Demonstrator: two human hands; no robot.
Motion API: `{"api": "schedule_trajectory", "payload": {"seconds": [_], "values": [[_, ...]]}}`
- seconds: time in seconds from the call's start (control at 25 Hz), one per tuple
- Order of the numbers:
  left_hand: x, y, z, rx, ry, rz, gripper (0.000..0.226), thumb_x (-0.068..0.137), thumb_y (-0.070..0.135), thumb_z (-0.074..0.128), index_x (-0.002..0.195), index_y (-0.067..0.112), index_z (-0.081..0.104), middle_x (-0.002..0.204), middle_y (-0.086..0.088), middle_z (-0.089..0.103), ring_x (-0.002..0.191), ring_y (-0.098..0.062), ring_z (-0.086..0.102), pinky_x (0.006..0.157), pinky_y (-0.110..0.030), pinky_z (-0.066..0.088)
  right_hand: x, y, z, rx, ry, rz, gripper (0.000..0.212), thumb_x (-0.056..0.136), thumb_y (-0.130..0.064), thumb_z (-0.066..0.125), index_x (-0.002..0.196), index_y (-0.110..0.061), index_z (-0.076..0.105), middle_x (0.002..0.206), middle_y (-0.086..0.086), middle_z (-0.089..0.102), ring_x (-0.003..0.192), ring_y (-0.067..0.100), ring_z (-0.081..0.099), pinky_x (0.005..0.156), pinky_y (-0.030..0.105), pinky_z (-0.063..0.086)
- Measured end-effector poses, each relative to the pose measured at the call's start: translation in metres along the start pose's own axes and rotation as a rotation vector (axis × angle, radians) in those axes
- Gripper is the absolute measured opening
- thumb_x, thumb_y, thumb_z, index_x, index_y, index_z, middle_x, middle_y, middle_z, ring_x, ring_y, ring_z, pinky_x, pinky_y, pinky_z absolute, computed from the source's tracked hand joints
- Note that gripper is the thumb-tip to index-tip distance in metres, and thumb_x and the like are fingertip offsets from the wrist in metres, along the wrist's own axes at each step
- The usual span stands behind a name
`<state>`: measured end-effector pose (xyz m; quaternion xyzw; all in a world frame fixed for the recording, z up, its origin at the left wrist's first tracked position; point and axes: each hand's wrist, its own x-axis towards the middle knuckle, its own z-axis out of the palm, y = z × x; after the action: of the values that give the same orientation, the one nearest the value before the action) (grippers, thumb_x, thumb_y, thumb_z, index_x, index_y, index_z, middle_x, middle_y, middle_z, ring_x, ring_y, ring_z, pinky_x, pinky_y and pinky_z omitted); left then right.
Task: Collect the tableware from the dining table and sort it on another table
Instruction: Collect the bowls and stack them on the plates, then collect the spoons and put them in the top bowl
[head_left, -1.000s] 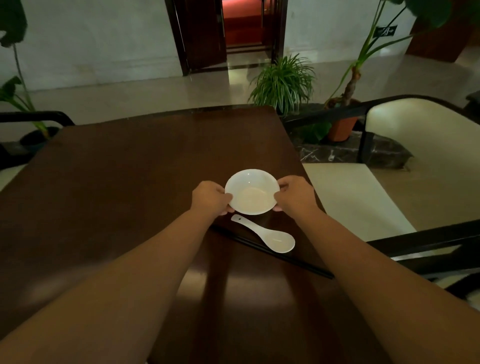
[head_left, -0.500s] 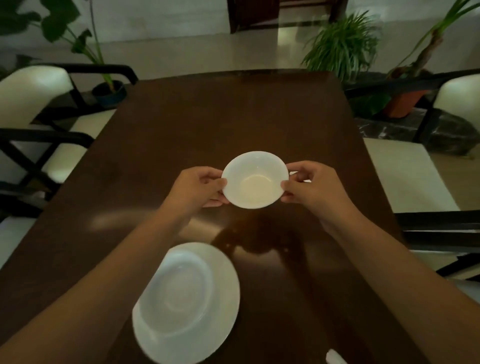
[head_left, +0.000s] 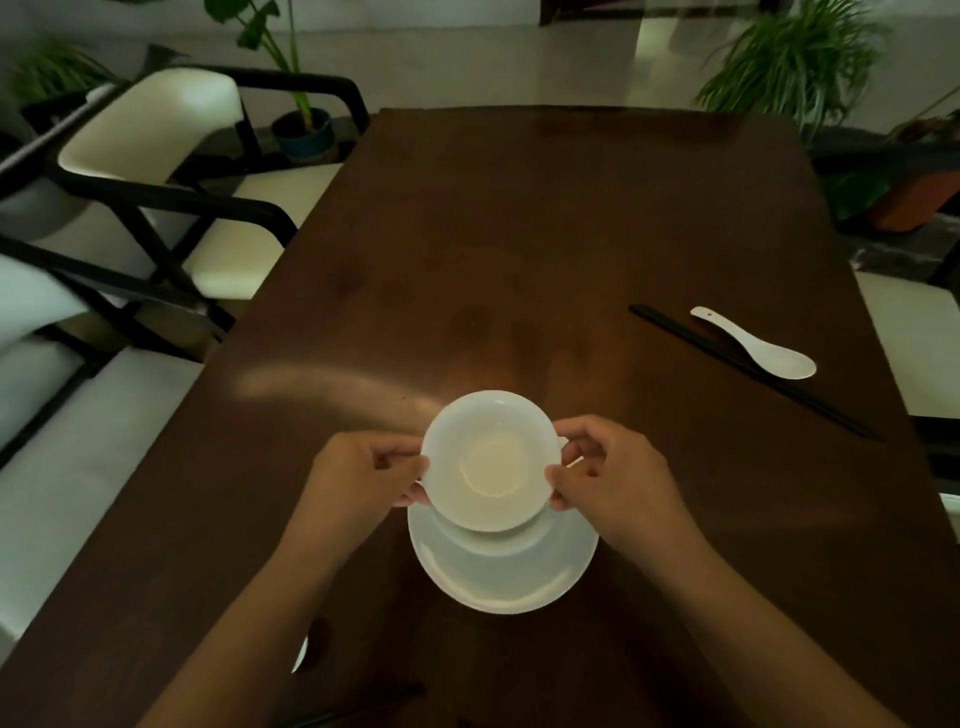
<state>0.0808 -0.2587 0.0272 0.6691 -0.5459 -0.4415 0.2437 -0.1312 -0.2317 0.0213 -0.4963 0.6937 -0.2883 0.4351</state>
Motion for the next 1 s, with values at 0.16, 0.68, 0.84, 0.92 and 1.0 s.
{"api": "schedule_trajectory", "payload": {"seconds": [0.16, 0.68, 0.84, 0.92, 1.0], "values": [[-0.005, -0.009, 0.002, 0.065, 0.004, 0.046, 0.020, 0.085, 0.009, 0.063, 0.099, 0.018, 0.073, 0.071, 0.001, 0.075, 0.063, -0.008, 0.070, 0.063, -0.018, 0.057, -0.006, 0.007, 0.006, -0.068, 0.022, 0.000, 0.029, 0.077, -0.018, 0.073, 0.092, -0.035, 0.055, 0.080, -0.009, 0.064, 0.072, 0.011, 0.067, 0.074, 0.026, 0.055], [-0.010, -0.020, 0.011, 0.076, 0.014, 0.083, 0.026, 0.085, 0.017, 0.063, 0.110, 0.020, 0.070, 0.087, 0.001, 0.073, 0.080, -0.015, 0.068, 0.083, -0.037, 0.056, -0.011, 0.029, 0.010, -0.178, 0.077, -0.111, 0.037, 0.081, -0.025, 0.068, 0.118, -0.025, 0.061, 0.111, -0.002, 0.064, 0.070, -0.005, 0.052, 0.060, 0.004, 0.036], [-0.013, -0.004, 0.013, 0.454, 0.053, 0.420, 0.041, 0.092, 0.040, 0.045, 0.129, 0.026, 0.052, 0.119, 0.004, 0.060, 0.101, -0.012, 0.058, 0.087, -0.028, 0.049, -0.012, 0.030, -0.014, -0.478, 0.165, -0.244, 0.037, 0.084, -0.033, 0.063, 0.119, -0.022, 0.060, 0.117, -0.001, 0.063, 0.095, 0.010, 0.059, 0.085, 0.024, 0.045], [-0.010, 0.019, 0.023, 0.564, 0.057, 0.572, 0.046, 0.093, 0.043, 0.040, 0.134, 0.025, 0.044, 0.127, 0.001, 0.057, 0.110, -0.016, 0.056, 0.092, -0.033, 0.045, -0.011, 0.031, -0.039, -0.662, 0.284, -0.350, 0.036, 0.082, -0.030, 0.066, 0.115, -0.017, 0.063, 0.111, 0.004, 0.066, 0.100, 0.020, 0.061, 0.087, 0.034, 0.047], [0.001, 0.046, 0.045, 0.684, 0.040, 0.764, 0.046, 0.093, 0.037, 0.046, 0.136, 0.021, 0.044, 0.123, -0.001, 0.060, 0.110, -0.018, 0.057, 0.098, -0.037, 0.040, -0.007, 0.034, -0.069, -0.744, 0.365, -0.373, 0.034, 0.077, -0.025, 0.071, 0.109, -0.013, 0.066, 0.102, 0.008, 0.068, 0.092, 0.025, 0.064, 0.081, 0.038, 0.050]]}}
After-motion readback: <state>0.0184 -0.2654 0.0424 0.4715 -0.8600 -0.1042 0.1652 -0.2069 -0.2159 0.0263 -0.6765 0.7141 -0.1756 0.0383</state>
